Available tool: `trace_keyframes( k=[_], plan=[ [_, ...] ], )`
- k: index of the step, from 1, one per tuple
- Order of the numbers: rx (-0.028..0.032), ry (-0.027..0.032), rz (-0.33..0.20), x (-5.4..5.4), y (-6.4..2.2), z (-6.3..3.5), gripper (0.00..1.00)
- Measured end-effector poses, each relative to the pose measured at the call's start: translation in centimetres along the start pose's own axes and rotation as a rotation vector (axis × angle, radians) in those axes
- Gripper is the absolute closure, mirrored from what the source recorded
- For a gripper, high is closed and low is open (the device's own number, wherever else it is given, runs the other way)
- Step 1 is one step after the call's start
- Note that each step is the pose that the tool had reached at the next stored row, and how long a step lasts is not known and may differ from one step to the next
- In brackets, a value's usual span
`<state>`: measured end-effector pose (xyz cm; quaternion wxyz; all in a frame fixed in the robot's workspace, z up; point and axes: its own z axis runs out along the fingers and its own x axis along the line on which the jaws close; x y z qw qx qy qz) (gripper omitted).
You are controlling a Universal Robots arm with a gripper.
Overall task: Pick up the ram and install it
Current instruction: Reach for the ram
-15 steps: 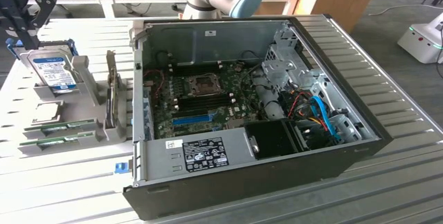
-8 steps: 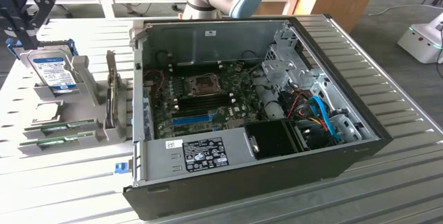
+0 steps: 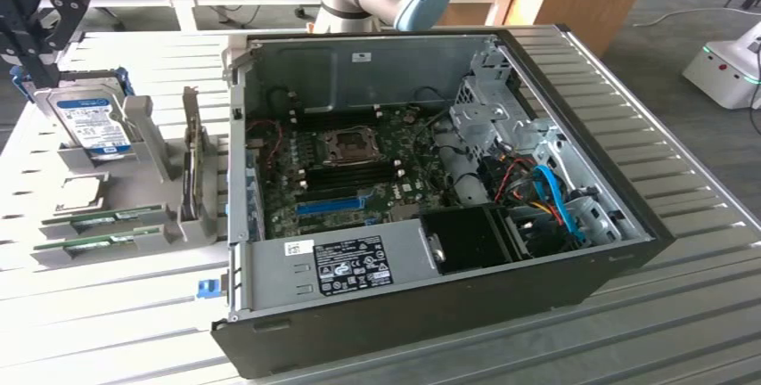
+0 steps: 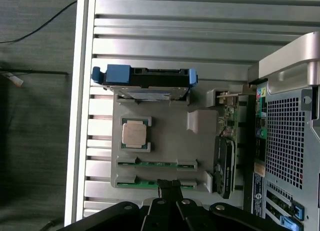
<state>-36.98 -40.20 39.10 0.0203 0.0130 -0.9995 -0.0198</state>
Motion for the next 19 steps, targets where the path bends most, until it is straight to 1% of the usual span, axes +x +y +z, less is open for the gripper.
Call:
trace_keyframes(
  k=[3, 9, 13, 19],
  plan=[
    [0.0, 0.0, 0.0, 0.0, -0.02, 0.0, 0.89],
    [0.0, 0.0001, 0.0, 0.01, -0.31, -0.01, 0.89],
    [0.0, -0.0001, 0.0, 0.0, -0.31, -0.01, 0.89],
    [0.0001, -0.0042, 0.0, 0.08, -0.36, -0.01, 0.89]
  ],
)
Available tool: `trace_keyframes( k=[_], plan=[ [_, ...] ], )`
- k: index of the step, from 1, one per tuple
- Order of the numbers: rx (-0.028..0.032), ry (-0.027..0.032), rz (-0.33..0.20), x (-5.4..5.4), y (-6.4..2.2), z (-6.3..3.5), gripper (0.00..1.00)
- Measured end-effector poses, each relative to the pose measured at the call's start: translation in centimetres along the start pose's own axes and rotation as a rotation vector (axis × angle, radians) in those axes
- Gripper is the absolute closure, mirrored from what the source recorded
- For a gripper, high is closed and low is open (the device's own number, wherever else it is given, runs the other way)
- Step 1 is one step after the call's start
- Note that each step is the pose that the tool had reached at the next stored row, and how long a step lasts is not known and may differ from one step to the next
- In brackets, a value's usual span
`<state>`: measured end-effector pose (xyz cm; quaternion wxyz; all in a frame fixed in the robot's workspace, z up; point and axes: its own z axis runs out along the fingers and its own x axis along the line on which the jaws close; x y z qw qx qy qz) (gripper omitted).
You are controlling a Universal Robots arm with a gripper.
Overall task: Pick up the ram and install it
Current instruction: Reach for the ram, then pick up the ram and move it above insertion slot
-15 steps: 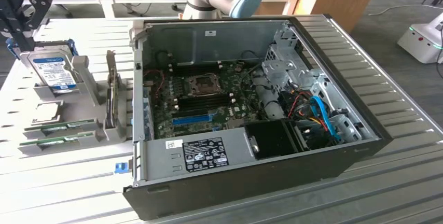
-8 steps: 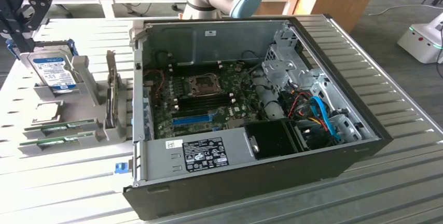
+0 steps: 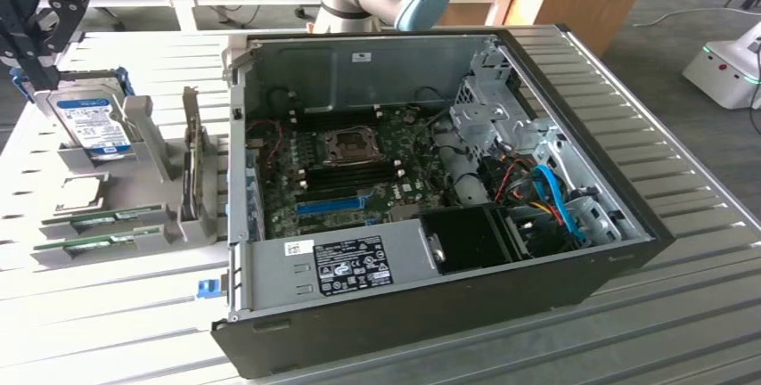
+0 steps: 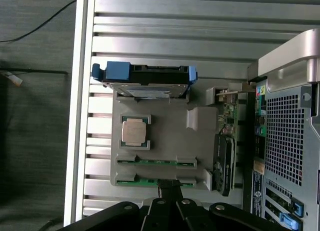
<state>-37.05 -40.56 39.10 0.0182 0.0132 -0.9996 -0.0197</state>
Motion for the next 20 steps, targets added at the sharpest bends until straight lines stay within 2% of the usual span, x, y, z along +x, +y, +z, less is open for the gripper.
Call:
trace_keyframes(
  k=[13, 20],
  plan=[
    [0.0, -0.0005, 0.0, 0.03, -0.08, 0.0, 0.89],
    [0.0, -0.0005, 0.0, 0.04, -0.8, -0.03, 0.89]
  ],
)
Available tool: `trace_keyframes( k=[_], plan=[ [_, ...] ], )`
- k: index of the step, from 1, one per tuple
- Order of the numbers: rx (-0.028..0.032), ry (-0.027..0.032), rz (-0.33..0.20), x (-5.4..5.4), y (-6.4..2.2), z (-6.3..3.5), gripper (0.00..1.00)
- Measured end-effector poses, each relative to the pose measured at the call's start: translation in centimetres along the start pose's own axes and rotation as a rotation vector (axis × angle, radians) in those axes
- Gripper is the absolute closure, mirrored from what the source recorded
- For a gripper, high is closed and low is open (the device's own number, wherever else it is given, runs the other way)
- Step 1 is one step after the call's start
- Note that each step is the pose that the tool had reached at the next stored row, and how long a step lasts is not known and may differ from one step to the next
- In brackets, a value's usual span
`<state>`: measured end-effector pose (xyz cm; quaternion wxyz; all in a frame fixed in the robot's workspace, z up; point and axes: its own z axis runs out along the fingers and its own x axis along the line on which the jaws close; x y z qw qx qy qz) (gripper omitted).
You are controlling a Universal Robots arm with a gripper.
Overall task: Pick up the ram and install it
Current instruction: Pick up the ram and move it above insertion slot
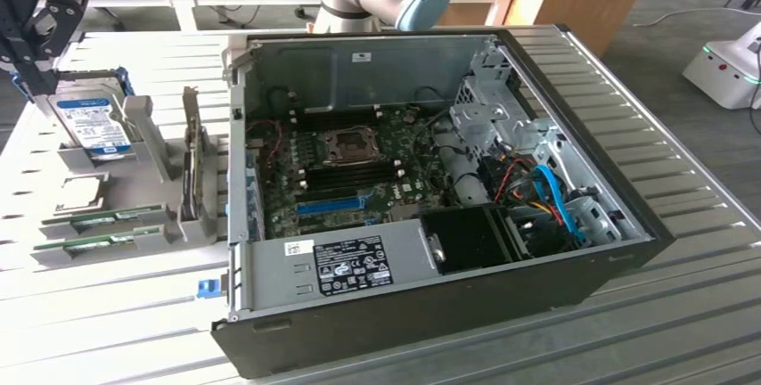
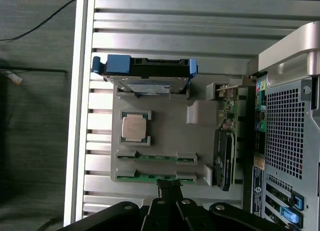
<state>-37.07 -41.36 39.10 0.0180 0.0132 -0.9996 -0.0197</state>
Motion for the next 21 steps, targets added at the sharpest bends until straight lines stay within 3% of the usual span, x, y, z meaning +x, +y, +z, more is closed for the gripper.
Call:
trace_keyframes(
  k=[17, 21],
  plan=[
    [0.0, 0.0, 0.0, 0.0, -1.64, -0.06, 0.89],
    [0.0, 0.0, 0.0, 0.0, -1.66, -0.06, 0.89]
  ],
)
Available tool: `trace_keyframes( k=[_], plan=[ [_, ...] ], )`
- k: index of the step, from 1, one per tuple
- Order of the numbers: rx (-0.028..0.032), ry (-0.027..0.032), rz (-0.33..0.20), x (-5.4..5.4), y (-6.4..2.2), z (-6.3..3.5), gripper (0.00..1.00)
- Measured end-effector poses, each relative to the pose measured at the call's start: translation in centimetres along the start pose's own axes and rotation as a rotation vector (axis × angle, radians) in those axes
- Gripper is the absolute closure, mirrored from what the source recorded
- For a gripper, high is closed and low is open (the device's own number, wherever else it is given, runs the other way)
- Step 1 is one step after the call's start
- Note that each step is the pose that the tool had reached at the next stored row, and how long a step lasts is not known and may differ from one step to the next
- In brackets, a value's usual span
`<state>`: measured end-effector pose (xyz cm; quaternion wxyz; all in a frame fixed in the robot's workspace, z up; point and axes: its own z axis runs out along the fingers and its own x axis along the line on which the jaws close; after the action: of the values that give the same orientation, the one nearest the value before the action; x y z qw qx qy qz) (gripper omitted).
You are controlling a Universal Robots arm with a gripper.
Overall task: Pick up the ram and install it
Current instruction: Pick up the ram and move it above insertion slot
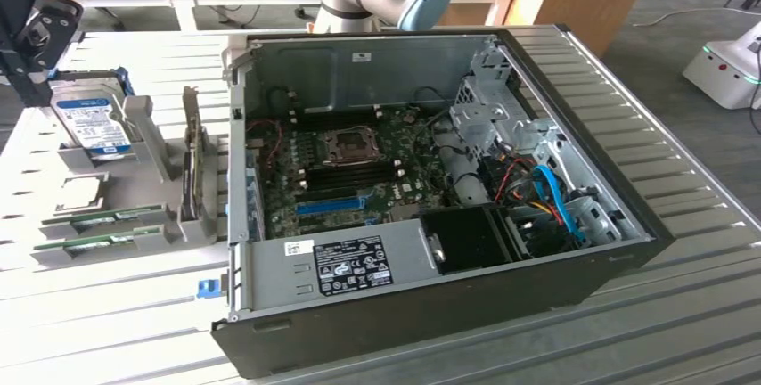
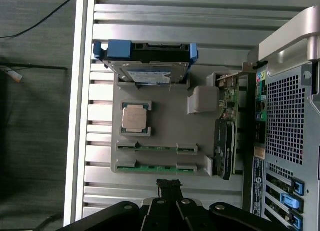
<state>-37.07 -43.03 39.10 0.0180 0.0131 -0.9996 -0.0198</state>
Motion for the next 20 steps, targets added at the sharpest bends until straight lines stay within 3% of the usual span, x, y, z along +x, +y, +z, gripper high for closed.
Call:
trace_keyframes(
  k=[8, 20],
  plan=[
    [0.0007, 0.0006, -0.013, 0.0, -0.01, 0.0, 0.89],
    [0.0082, 0.009, -0.227, 0.0, -0.01, 0.06, 0.89]
  ],
)
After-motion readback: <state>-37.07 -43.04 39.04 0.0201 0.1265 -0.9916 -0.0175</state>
